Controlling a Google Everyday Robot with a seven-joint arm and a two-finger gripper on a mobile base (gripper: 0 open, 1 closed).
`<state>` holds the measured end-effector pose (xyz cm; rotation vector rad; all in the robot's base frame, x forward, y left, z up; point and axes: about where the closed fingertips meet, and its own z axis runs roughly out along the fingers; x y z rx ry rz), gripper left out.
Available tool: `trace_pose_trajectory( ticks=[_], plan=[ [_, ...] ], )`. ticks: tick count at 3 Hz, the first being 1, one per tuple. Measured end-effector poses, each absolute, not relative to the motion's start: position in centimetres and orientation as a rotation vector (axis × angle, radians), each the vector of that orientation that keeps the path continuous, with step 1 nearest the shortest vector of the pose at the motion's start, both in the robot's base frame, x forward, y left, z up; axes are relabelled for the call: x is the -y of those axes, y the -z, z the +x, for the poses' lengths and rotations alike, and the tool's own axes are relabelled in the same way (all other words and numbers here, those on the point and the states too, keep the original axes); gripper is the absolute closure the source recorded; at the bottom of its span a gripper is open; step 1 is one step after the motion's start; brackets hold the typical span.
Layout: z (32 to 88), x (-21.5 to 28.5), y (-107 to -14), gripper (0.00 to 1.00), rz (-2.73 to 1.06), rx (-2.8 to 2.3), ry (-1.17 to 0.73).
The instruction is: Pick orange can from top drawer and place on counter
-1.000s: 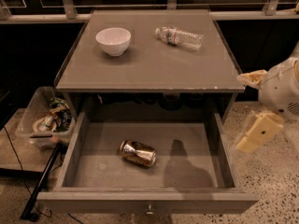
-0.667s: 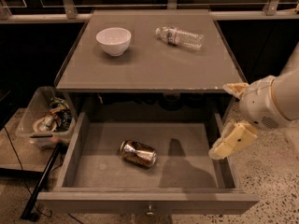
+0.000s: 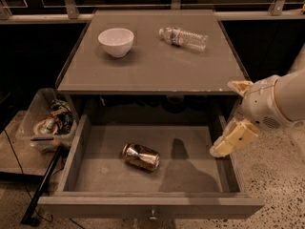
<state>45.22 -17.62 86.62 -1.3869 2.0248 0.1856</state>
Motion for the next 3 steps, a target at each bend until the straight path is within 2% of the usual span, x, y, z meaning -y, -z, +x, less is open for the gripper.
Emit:
trace_pose_trajectory(
  ticks=[3],
  plan=[
    [47.9, 11.9, -78.0, 0.0, -1.359, -2.047, -0.325]
  ],
)
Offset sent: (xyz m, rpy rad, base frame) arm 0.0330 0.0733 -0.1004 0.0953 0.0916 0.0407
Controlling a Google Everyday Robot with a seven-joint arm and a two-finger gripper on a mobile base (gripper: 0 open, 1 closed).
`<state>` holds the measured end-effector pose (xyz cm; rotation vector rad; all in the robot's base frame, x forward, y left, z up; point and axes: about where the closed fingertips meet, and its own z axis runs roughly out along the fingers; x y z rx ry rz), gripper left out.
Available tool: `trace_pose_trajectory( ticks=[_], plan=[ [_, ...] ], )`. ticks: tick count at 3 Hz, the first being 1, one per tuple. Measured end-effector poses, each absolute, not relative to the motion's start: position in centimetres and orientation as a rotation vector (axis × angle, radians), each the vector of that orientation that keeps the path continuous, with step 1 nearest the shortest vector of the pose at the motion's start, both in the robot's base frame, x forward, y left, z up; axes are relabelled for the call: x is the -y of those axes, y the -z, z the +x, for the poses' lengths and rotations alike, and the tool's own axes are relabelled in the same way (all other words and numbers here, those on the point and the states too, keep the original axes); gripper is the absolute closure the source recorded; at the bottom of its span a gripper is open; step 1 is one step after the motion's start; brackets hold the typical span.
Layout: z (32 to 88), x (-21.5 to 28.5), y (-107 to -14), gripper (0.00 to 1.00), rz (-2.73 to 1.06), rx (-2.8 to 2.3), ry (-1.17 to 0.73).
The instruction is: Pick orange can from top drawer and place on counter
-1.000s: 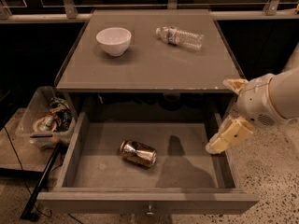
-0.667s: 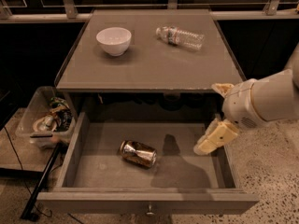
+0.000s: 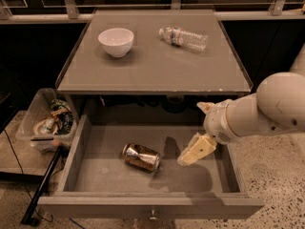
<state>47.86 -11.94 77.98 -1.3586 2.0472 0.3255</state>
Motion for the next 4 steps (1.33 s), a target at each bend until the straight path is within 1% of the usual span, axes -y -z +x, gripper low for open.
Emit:
trace_pose_trajectory(
  ticks=[1, 2, 3, 4],
  plan=[
    [48.5, 9.2, -72.3, 0.0, -1.322, -2.061, -0.344],
    [48.5, 9.2, -72.3, 0.0, -1.322, -2.061, -0.344],
    [48.0, 7.5, -71.3, 0.0, -1.366, -2.06, -0.379],
    [47.2, 3.9, -68.3, 0.0, -1.422, -2.068, -0.48]
  ],
)
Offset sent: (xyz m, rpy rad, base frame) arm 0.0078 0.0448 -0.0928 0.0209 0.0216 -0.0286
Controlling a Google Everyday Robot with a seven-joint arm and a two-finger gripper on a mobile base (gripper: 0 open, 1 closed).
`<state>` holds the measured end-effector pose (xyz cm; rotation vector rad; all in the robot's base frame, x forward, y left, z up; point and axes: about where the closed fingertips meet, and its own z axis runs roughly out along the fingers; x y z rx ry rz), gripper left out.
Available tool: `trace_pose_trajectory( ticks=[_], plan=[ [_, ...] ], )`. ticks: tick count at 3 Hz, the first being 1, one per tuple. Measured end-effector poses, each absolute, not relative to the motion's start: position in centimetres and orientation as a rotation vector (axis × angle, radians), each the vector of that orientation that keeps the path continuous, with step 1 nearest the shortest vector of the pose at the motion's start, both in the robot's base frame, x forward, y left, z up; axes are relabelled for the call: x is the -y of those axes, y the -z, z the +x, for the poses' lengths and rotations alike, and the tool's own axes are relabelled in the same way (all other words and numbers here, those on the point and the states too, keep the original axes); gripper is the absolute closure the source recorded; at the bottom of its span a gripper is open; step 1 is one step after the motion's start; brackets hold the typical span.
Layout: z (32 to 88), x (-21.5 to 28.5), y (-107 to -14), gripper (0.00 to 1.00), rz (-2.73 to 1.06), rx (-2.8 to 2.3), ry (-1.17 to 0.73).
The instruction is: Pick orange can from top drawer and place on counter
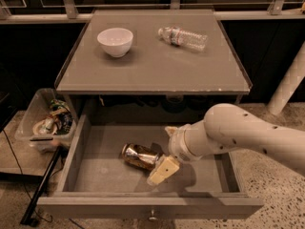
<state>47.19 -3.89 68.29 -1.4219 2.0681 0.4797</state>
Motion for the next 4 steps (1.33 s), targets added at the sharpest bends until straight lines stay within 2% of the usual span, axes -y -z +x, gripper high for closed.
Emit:
trace_pose_trajectory(
  ticks=[2, 4],
  plan=[
    [47.1, -0.5, -63.6, 0.0, -1.42, -2.086, -0.569],
    [51.2, -3.0, -63.7, 0.0, -1.387, -2.036, -0.495]
  ],
)
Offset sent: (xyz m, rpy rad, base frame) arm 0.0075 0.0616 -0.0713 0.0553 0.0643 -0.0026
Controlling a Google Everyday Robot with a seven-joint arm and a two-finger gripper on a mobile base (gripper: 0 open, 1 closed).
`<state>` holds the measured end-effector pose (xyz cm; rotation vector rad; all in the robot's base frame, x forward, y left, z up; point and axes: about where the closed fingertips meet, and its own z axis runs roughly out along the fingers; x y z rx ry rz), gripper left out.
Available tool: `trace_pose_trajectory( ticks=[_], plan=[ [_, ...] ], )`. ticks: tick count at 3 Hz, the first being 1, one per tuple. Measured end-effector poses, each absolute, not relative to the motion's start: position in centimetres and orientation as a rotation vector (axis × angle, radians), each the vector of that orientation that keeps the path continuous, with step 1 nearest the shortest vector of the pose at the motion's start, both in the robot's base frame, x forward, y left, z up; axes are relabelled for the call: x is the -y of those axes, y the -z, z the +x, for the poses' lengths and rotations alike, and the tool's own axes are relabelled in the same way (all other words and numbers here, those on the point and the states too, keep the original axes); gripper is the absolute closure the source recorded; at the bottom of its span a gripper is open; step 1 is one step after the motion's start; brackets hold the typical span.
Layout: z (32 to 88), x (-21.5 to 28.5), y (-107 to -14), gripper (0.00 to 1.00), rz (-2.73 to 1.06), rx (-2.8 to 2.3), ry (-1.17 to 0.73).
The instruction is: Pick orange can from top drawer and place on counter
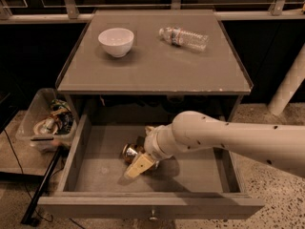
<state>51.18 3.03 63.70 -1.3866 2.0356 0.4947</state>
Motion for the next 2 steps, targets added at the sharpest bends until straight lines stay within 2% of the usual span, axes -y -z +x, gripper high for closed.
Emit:
trace_pose_trajectory(
  ticks=[1, 2],
  plan=[
    [51.23, -3.16, -63.72, 0.0, -1.388, -2.034, -0.494],
    [51.23, -3.16, -63.72, 0.14, -1.388, -2.034, -0.494]
  ],
)
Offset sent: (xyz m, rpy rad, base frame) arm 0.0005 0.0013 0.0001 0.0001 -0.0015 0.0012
